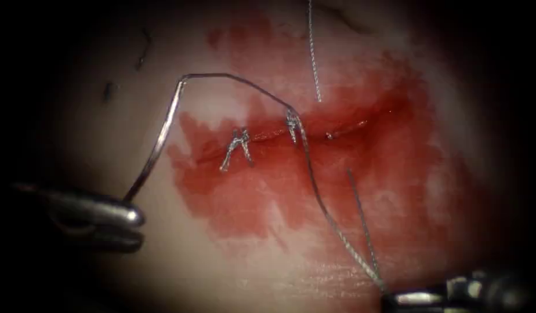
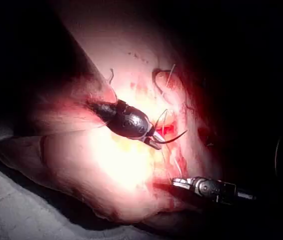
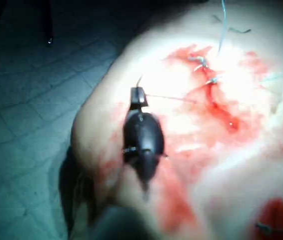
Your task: Wound Closure
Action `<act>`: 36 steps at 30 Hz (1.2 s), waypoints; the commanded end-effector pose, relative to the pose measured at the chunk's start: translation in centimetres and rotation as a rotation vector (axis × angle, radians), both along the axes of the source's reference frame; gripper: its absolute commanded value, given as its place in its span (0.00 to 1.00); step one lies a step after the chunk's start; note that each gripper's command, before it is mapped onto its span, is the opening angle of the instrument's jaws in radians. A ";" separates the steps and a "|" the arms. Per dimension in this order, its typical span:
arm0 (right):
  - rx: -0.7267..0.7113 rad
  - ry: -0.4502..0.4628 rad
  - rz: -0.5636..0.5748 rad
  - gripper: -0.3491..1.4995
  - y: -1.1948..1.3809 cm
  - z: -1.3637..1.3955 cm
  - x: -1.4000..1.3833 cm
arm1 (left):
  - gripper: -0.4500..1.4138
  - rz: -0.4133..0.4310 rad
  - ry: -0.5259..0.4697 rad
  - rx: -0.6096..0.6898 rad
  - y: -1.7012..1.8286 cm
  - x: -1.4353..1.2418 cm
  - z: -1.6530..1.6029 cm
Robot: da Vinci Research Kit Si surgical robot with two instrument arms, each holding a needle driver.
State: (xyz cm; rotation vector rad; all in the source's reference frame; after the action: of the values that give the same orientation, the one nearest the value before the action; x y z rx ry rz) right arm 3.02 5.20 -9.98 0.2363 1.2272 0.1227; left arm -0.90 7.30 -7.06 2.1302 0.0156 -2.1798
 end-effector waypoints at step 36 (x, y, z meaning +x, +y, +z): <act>-0.165 -0.095 0.088 0.00 0.78 0.86 0.25 | 0.05 0.238 0.045 0.084 -0.31 0.13 0.04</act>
State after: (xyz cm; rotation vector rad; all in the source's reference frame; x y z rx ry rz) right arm 3.20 5.99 -9.16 0.0317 1.1428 0.1043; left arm -0.71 6.95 -7.06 2.0016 0.3537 -2.1228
